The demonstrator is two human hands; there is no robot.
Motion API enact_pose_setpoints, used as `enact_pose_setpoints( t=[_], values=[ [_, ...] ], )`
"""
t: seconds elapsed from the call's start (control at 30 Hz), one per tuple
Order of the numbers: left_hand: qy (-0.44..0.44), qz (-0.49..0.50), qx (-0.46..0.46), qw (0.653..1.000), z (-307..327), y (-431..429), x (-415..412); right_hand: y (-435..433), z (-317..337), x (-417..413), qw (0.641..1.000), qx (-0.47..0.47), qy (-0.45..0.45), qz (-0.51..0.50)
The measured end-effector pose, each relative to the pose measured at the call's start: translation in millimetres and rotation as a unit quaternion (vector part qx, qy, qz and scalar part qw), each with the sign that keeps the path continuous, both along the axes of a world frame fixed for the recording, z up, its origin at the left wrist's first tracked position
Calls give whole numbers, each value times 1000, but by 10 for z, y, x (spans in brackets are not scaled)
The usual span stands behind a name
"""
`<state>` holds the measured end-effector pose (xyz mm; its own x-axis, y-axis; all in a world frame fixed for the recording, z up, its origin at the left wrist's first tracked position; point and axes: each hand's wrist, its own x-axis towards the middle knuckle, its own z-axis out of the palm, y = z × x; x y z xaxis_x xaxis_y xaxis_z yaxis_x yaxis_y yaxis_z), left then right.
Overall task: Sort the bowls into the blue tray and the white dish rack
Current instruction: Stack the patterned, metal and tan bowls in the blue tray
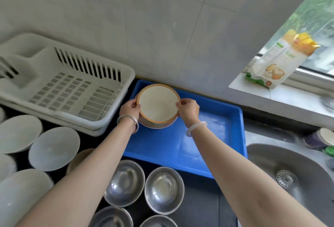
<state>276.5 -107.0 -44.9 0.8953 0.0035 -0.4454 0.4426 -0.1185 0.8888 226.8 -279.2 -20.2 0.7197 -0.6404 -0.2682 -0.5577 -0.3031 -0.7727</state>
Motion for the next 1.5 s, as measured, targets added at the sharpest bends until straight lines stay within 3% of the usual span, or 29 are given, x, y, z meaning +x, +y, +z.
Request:
enact_pose_setpoints(
  t=[0.63, 0.9, 1.23, 1.5],
  values=[
    [-32, -13, 65, 997, -163, 13, 34, 110, -209, 31, 1000, -22, -2, 15],
    [-36, -9, 42, 998, -86, 85, -218, 127, -102, -215, 998, 45, -28, 18],
    [-21, -35, 52, 998, 101, 426, -1442, 122, 119, -1235, 996, 13, -57, 64],
    [29, -133, 168, 976, -39, 710, -2637, 278, -192, -2309, 996, 40, 10, 82]
  ],
)
